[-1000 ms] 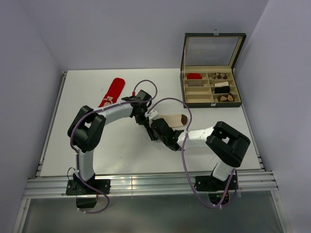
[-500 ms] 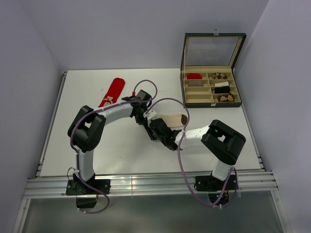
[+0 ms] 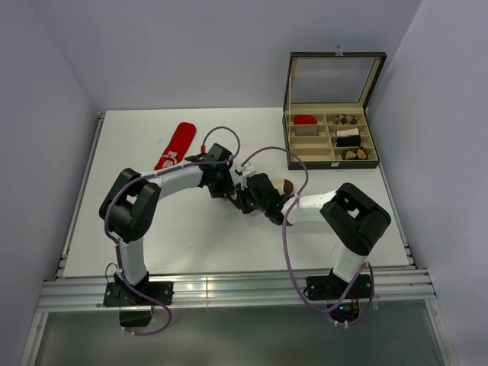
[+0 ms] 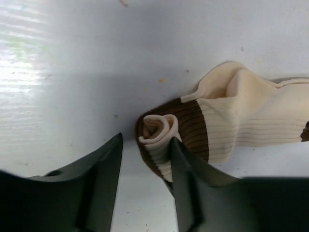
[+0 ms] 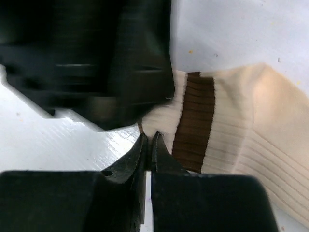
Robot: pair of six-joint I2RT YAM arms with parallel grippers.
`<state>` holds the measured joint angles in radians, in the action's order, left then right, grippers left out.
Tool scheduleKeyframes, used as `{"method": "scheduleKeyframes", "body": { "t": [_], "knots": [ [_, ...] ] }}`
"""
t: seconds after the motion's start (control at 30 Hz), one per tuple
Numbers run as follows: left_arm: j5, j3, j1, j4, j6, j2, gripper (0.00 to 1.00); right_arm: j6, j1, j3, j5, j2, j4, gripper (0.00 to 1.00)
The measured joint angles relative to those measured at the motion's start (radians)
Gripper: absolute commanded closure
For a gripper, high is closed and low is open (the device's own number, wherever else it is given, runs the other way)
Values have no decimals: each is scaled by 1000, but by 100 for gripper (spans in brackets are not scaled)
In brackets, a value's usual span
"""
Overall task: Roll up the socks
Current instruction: Roll the sock at the center of the board.
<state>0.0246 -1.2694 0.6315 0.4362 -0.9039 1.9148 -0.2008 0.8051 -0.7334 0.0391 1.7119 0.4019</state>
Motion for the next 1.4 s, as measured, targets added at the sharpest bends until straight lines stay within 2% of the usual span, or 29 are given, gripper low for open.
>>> {"method": "scheduleKeyframes", "body": {
  "t": [0.03, 0.17, 0.4, 0.6, 1.0, 1.27, 1.4],
  "knots": [
    [1, 16, -4, -8, -6, -12, 44, -18, -26, 0, -53, -1, -2, 100],
    [7, 81, -24, -34, -43, -79, 35, -89, -128, 0, -247, -1, -8, 100],
    [33, 202, -47, -118, -113, -227, 31, -267, -269, -37, -581, 108, 37, 100],
    [28, 255, -47, -178, -134, -251, 34, -446, -341, -45, -774, 213, 156, 100],
    [-1, 274, -34, -242, -138, -226, 37, -662, -426, -14, -874, 289, 254, 100],
    [-5, 254, -15, -254, -138, -156, 39, -677, -439, -11, -879, 292, 245, 100],
    [-5, 252, -12, -270, -138, -155, 35, -673, -439, -21, -881, 292, 222, 100]
  ]
}}
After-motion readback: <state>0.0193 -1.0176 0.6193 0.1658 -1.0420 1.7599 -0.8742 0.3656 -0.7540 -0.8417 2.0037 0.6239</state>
